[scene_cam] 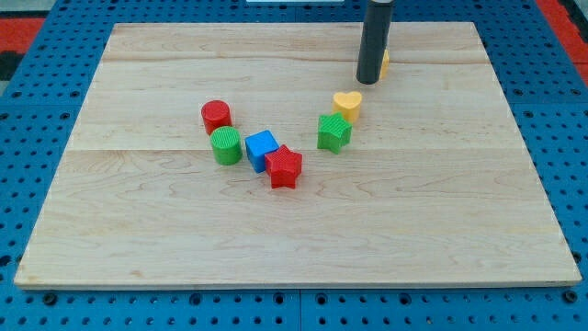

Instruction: Separate the yellow heart and green star

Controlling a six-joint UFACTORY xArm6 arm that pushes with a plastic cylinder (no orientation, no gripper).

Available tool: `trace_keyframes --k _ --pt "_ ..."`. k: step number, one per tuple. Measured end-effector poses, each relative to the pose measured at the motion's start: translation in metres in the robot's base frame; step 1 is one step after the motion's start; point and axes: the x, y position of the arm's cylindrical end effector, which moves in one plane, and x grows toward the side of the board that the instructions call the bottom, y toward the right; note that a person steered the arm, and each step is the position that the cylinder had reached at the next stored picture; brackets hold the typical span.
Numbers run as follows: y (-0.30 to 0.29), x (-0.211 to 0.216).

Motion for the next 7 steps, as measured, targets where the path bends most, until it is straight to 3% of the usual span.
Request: trace_keyframes --k 3,7 --pt "-0.050 0.002" --pt "-0.071 0.009"
